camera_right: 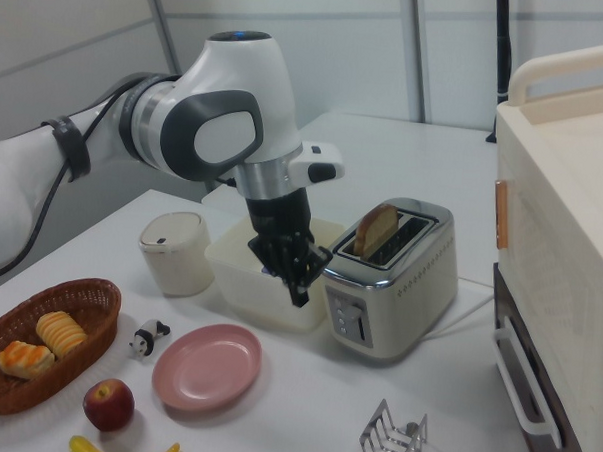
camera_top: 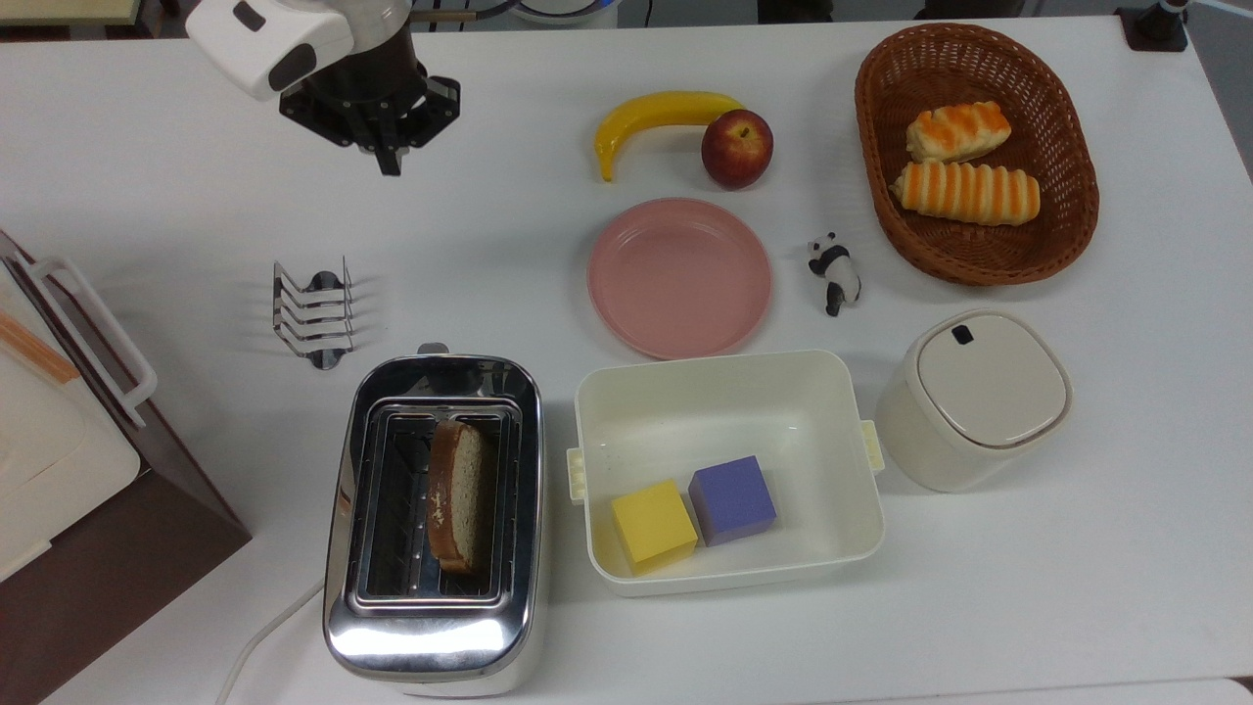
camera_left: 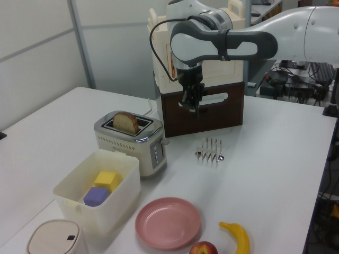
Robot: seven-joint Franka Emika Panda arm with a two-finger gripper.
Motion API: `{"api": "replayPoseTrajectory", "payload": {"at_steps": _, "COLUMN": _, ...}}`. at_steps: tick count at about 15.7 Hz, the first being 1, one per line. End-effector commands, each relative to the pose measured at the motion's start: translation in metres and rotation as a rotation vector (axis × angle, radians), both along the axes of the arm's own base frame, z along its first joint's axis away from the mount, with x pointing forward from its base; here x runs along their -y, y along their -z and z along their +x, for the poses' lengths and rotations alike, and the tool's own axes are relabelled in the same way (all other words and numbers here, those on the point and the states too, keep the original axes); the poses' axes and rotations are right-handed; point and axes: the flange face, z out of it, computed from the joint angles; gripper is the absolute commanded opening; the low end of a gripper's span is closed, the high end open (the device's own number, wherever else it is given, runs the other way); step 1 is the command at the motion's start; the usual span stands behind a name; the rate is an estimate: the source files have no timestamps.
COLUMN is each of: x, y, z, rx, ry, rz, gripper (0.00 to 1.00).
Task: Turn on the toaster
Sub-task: 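Move the gripper down to the lever on the silver toaster's side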
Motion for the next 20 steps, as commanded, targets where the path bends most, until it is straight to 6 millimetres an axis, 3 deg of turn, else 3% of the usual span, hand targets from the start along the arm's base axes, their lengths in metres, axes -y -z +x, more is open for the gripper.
{"api": "replayPoseTrajectory", "payload": {"at_steps": 1, "x": 0.002, "y": -0.003, "z": 0.011, "rx": 0.087, "ry": 0.004, "rz": 0.018, "gripper": 0.0}}
{"api": "replayPoseTrajectory", "payload": {"at_steps": 11, "x": -0.001, "y": 0.068, "z": 0.057, "rx": 0.167, "ry": 0.016, "rz": 0.063, "gripper": 0.0}}
{"api": "replayPoseTrajectory", "payload": {"at_steps": 20, "x": -0.001, "y": 0.098, "z": 0.069, "rx": 0.168, "ry": 0.016, "rz": 0.056, "gripper": 0.0}}
